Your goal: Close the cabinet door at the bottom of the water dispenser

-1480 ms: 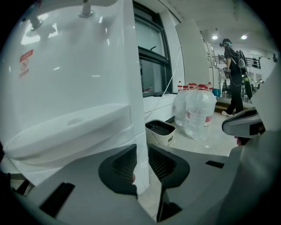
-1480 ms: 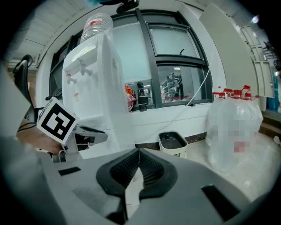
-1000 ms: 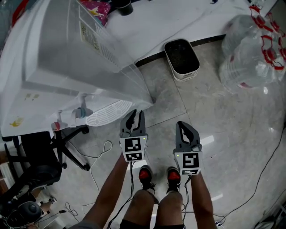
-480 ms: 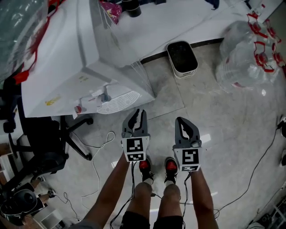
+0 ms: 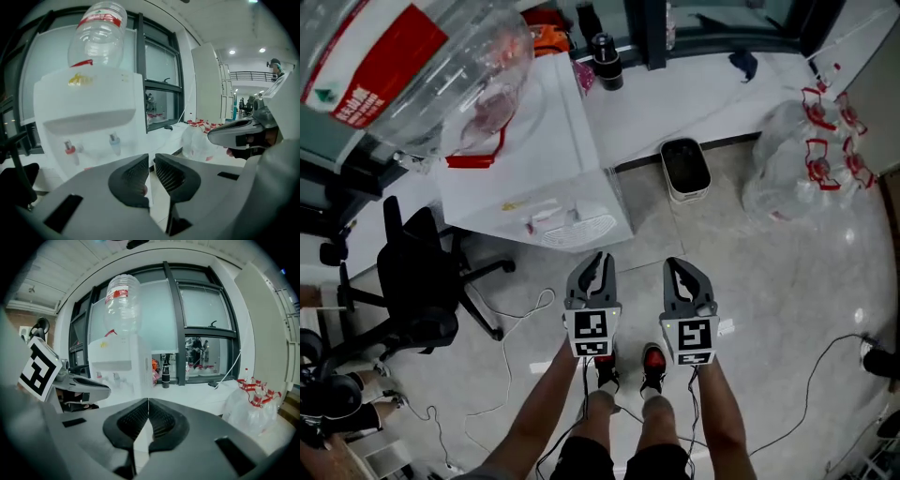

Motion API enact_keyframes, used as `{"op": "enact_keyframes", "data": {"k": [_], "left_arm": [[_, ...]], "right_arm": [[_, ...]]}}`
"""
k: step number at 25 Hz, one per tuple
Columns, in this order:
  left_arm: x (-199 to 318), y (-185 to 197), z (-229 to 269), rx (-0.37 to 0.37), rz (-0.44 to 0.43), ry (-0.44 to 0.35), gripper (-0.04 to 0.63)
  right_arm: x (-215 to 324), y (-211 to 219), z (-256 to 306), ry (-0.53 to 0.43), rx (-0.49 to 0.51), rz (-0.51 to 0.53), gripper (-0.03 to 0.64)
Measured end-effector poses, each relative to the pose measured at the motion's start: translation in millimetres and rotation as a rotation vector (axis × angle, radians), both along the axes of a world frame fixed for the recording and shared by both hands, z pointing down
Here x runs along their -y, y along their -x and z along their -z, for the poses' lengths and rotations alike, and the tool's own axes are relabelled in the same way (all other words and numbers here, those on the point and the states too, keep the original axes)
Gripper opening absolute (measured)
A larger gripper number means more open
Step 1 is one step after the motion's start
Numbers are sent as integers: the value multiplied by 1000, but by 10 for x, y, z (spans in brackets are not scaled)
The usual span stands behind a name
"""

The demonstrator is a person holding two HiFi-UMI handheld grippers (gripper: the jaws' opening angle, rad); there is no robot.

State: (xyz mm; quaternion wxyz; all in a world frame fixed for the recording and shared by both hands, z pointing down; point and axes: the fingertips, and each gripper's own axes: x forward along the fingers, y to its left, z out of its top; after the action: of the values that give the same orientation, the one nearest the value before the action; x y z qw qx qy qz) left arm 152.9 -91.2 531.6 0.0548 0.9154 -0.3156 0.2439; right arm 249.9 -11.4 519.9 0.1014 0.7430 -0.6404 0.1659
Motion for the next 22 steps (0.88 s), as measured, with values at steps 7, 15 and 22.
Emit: {"op": "enact_keyframes", "data": {"k": [7,15,22], "left_arm": [[-94,264,924,-32,47,-46,51],[-239,687,1957,-57,100,-83,46],[-393,1112,2763,-89,167,-124,36]], "right_arm": [[23,254,906,-60,4,62,18],[-78,648,1880,-91,6,153,18],[-111,927,2722,-169,-45,226,18]]}}
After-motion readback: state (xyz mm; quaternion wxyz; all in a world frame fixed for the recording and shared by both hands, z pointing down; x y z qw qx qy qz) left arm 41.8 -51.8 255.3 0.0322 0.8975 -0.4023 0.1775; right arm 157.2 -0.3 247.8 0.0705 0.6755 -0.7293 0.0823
